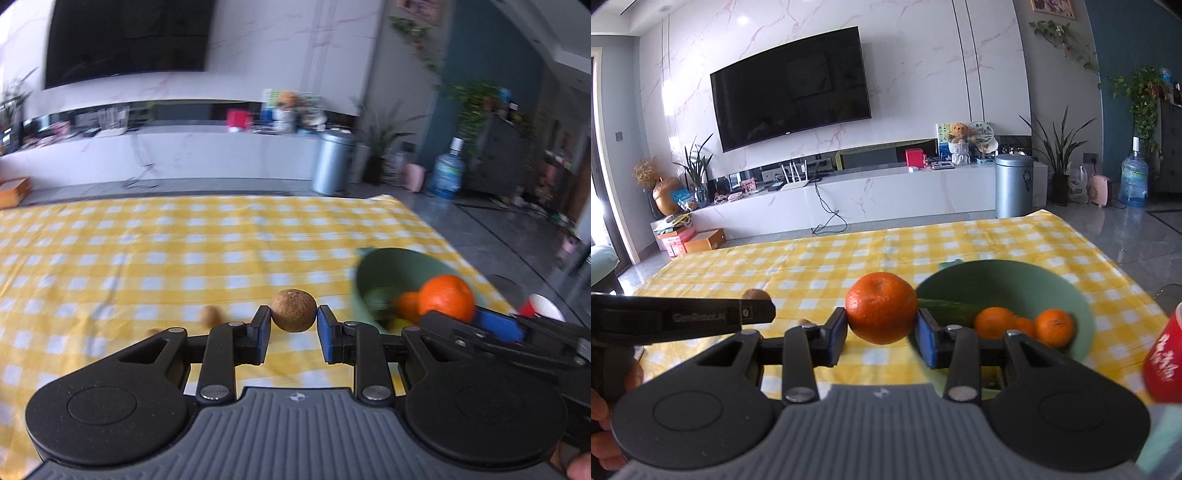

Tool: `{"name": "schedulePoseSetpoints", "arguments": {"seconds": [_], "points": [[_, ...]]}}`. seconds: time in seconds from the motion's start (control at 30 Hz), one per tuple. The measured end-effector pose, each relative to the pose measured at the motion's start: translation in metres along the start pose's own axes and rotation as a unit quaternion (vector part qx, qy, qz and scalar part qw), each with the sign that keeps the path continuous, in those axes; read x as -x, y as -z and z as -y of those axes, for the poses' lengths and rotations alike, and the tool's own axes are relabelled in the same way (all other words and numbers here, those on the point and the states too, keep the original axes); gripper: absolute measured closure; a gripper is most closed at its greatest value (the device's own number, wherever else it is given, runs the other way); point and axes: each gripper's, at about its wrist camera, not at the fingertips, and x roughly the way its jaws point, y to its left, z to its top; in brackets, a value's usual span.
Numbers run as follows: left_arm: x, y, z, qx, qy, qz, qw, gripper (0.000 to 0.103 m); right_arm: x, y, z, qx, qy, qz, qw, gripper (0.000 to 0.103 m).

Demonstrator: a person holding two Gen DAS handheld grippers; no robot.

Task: Organize fruits
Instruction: 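Carry the kiwi and mandarin over the green colander and lower them in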

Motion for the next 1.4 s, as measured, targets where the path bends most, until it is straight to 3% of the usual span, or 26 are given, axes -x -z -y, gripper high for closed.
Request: {"name": "schedulePoseSetpoints", "arguments": {"seconds": [0.27, 0.67, 1.1, 1.4], "points": [[-0.011, -0.012, 0.053, -0.059, 0.056, -0.008, 0.9966, 0.073, 0.021, -0.013, 0.044, 0.031, 0.022, -0.008, 0.999, 0.065], [-0.064, -0.032, 0.092, -0.073, 0.124, -0.072, 0.9870, 0.073, 0.007, -0.023, 0.102, 0.061, 0.022, -0.070, 0.995, 0.065], [-0.115, -0.040, 0.121, -0.114, 0.137, -0.134, 0.9748, 0.073, -0.039, -0.028, 0.121, 0.108, 0.030, -0.131, 0.985, 0.066], [-0.138, -0.036, 0.120, -0.114, 0.133, -0.164, 0.9708, 0.073, -0.063, -0.022, 0.128, 0.100, 0.034, -0.167, 0.980, 0.065]]}}
